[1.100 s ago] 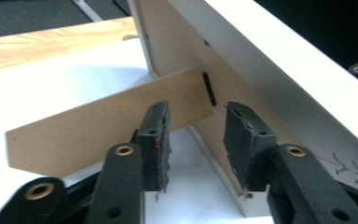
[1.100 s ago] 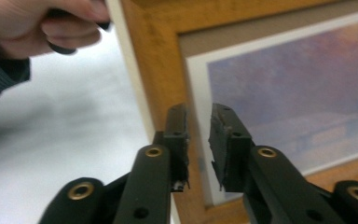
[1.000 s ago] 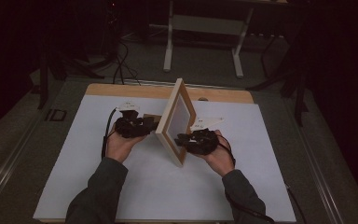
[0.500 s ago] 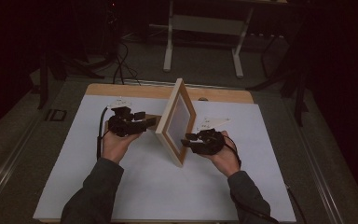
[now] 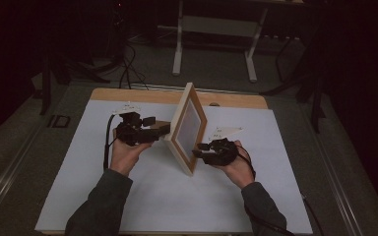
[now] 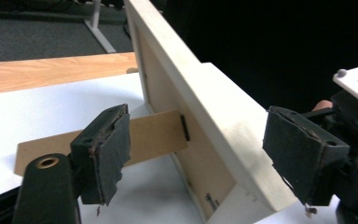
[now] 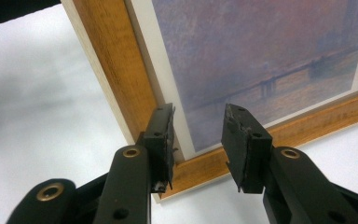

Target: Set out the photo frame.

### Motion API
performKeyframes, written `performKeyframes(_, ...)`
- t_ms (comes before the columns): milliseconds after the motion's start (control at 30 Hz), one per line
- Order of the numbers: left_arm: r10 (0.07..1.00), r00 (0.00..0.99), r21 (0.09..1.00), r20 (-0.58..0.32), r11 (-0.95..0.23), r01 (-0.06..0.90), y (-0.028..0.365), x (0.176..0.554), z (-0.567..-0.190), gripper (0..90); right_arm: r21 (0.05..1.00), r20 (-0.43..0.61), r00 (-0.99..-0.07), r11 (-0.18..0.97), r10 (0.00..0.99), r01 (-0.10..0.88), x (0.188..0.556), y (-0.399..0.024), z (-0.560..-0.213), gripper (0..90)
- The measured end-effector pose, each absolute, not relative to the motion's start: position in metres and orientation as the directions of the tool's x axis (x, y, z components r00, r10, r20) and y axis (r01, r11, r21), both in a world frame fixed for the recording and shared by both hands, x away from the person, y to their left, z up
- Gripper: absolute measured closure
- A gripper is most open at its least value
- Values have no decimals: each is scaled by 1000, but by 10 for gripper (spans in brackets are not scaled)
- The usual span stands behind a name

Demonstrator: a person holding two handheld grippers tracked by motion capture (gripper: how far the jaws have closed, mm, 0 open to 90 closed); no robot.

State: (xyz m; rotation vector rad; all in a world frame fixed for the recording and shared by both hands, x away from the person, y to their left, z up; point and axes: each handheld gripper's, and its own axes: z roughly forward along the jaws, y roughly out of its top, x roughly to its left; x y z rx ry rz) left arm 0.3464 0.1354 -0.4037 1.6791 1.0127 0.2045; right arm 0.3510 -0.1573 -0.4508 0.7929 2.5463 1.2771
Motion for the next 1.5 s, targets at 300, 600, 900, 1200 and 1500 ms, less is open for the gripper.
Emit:
performKeyframes(300, 726, 616, 862, -306, -63, 503, 119, 341, -405, 186, 793, 79, -833, 472, 547, 386, 352, -163, -451, 625)
performKeyframes(600, 744, 624, 866, -239, -127, 483, 98, 335, -414, 221, 797, 85, -817, 453, 570, 400, 353, -168, -451, 609)
performKeyframes(900, 763, 604, 856, -230, -137, 499, 90, 332, -421, 408, 800, 86, -813, 447, 576, 401, 353, -172, -450, 609)
performKeyframes(1200, 770, 599, 855, -219, -143, 498, 85, 330, -426, 464, 799, 86, -814, 448, 574, 401, 353, -170, -451, 609)
performKeyframes(1500, 776, 594, 857, -211, -146, 495, 82, 326, -425, 558, 801, 83, -814, 448, 574, 397, 354, -171, -449, 609)
